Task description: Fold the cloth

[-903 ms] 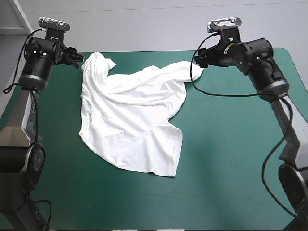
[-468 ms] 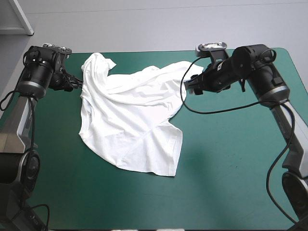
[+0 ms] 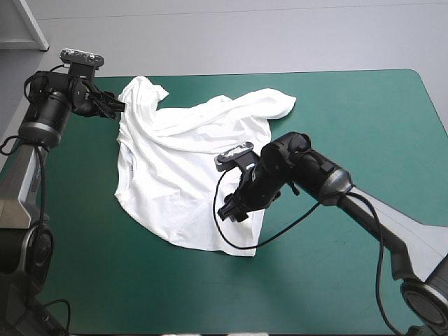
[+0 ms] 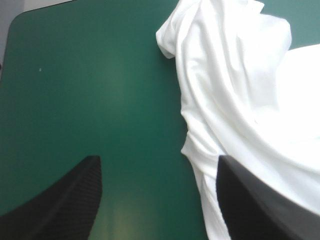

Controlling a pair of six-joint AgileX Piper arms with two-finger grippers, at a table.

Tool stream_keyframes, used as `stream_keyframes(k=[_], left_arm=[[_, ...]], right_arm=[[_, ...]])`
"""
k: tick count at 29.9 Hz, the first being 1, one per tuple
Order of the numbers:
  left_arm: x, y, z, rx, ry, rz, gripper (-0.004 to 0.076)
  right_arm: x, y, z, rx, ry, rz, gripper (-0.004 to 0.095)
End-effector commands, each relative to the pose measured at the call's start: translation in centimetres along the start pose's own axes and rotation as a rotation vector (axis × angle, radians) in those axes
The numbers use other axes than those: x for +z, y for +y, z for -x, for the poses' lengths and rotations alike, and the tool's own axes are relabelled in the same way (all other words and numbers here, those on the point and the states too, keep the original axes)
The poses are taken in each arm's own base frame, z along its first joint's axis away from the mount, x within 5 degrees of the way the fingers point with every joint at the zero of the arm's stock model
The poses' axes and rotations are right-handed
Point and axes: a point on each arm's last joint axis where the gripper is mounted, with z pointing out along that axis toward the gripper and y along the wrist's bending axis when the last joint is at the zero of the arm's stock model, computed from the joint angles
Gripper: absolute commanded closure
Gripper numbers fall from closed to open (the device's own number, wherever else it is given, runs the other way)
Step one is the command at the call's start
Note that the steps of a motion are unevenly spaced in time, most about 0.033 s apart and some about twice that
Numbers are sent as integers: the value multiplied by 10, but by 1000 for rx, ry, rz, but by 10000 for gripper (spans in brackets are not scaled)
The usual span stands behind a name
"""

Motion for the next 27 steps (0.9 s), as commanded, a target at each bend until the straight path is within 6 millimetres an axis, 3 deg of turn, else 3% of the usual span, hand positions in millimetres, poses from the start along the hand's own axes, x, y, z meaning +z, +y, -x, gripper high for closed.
stream_keyframes(k=[1,10,20,23,27], left_arm=[[-1,5,15,-25,-140,-20,251],[79,-6,23,-55,-114,-112,251],[142,-16,20,-58,-62,-134,269],[147,-17,16,-56,-35,-139,351],[148,-17,15,-57,-29,-140,619]], right_arm=[[-17,18,-5,-32,-65,3,292],[0,53,-25,-102,12,27,292],[2,67,-32,-142,26,-32,304],[2,66,-32,-140,21,-53,304],[2,65,-31,-151,17,-60,304]])
